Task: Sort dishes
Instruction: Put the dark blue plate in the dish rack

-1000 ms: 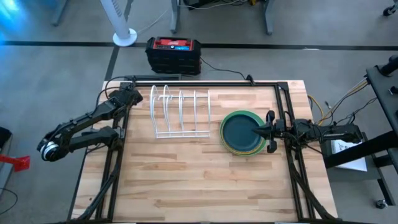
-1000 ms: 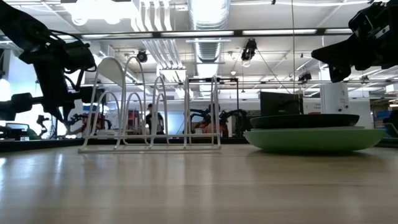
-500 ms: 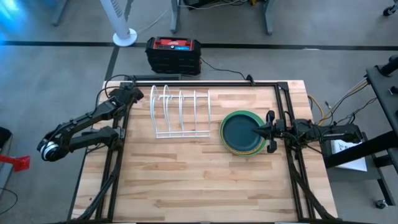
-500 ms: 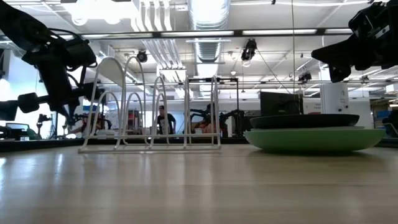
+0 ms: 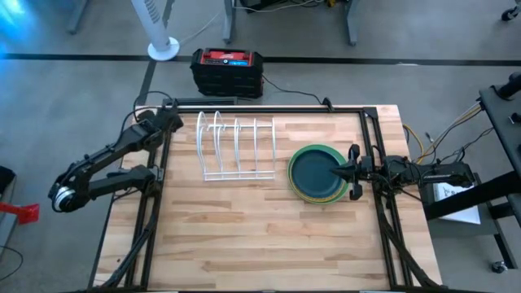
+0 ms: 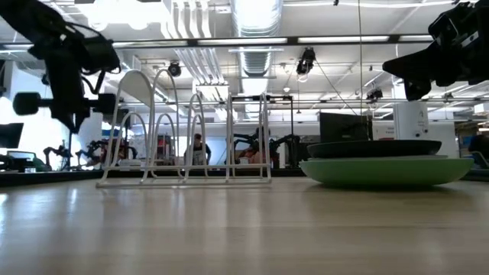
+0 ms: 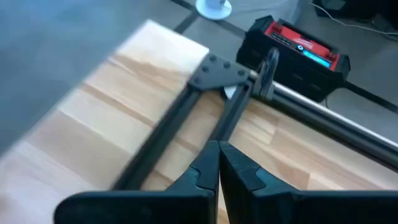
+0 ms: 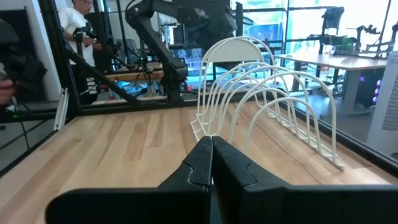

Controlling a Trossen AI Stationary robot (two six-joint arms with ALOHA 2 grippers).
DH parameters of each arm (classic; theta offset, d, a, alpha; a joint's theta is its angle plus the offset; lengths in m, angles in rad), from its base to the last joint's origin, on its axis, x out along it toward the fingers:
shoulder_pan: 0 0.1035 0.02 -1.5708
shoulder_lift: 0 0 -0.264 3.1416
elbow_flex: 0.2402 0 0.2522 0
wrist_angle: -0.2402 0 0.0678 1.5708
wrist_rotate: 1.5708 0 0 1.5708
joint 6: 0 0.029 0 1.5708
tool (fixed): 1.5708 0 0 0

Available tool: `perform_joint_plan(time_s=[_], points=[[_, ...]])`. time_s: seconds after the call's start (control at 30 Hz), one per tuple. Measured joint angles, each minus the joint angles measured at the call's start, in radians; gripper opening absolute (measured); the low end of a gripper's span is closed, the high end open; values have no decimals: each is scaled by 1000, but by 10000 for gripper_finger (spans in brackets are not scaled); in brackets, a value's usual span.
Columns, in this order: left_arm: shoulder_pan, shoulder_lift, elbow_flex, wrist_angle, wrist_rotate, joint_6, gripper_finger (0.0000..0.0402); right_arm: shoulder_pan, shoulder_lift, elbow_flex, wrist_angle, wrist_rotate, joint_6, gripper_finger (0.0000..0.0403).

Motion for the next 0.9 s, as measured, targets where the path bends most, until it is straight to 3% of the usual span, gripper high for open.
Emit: perform_joint_plan(time_s=[0.27, 0.57, 0.7, 0.9], points=[[-123, -12, 149, 8, 51, 156, 0, 0, 0, 0, 4, 30, -24, 0], [-572, 7, 206, 388, 93, 384, 0, 0, 0, 0, 10, 77, -157, 0], [-765, 37, 234, 523, -20, 516, 0, 0, 0, 0, 10, 77, -189, 0], [-967, 132, 333, 535, -286, 578, 0, 0, 0, 0, 29, 77, -189, 0]])
